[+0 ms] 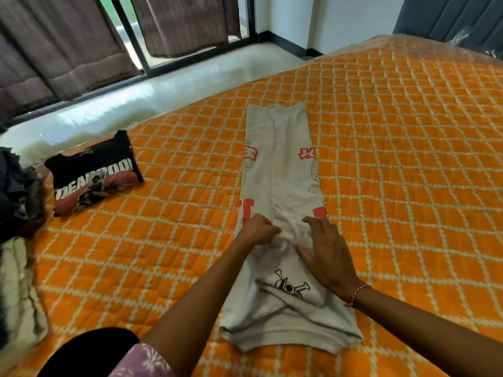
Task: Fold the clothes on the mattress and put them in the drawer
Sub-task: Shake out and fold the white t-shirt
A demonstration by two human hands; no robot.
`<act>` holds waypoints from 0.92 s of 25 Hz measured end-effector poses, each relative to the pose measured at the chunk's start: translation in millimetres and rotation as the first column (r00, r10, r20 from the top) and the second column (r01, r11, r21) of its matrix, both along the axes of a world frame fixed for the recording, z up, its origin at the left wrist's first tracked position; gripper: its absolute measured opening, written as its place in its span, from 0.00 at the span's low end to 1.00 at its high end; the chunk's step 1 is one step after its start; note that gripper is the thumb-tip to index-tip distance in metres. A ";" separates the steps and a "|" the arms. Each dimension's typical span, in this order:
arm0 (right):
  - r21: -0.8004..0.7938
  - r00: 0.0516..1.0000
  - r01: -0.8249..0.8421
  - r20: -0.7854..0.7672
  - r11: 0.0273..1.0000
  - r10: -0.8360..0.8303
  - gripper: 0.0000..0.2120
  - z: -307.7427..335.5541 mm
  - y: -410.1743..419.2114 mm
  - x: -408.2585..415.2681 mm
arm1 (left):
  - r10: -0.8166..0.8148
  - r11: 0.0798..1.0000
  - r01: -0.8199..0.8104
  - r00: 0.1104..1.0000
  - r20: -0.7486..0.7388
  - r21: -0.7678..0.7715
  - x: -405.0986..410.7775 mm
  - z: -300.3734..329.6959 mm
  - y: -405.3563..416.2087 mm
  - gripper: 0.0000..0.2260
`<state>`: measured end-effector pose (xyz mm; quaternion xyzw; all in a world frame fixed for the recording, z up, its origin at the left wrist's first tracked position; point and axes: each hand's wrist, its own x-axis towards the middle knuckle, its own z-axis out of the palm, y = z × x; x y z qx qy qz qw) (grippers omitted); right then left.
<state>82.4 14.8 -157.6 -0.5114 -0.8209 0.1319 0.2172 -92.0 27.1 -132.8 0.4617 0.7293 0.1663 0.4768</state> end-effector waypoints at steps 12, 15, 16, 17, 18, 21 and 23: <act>-0.301 0.858 -0.405 0.200 0.863 0.472 0.28 -13.0 -42.5 8.8 | 0.357 0.899 -0.316 0.930 -0.088 0.304 41.7 -15.6 -72.9 0.09; -0.396 0.820 -0.480 0.114 0.782 0.561 0.38 10.0 -44.4 -1.2 | 0.389 0.857 -0.328 0.917 -0.083 0.398 29.7 -2.3 -72.1 0.06; -0.428 0.774 -0.511 0.147 0.745 0.616 0.41 14.1 -42.8 -1.8 | 0.349 0.895 -0.310 0.935 -0.069 0.321 24.3 -0.5 -69.3 0.06; -0.488 0.718 -0.519 0.197 0.702 0.667 0.41 18.3 -38.7 -0.6 | 0.310 0.935 -0.301 0.951 -0.018 0.190 20.9 1.5 -68.5 0.06; -0.560 0.677 -0.513 0.202 0.650 0.708 0.38 19.7 -33.2 1.7 | 0.298 0.952 -0.301 0.952 0.067 0.049 19.7 2.7 -68.7 0.07; -0.587 0.829 -0.506 -0.130 0.632 0.544 0.22 25.6 -27.3 7.4 | 0.336 0.934 -0.305 0.927 0.168 -0.184 19.4 11.4 -67.7 0.05; -0.516 0.870 -0.490 -0.242 0.703 0.429 0.20 28.5 -35.6 6.9 | 0.342 0.938 -0.322 0.922 0.183 -0.129 12.9 17.9 -66.6 0.04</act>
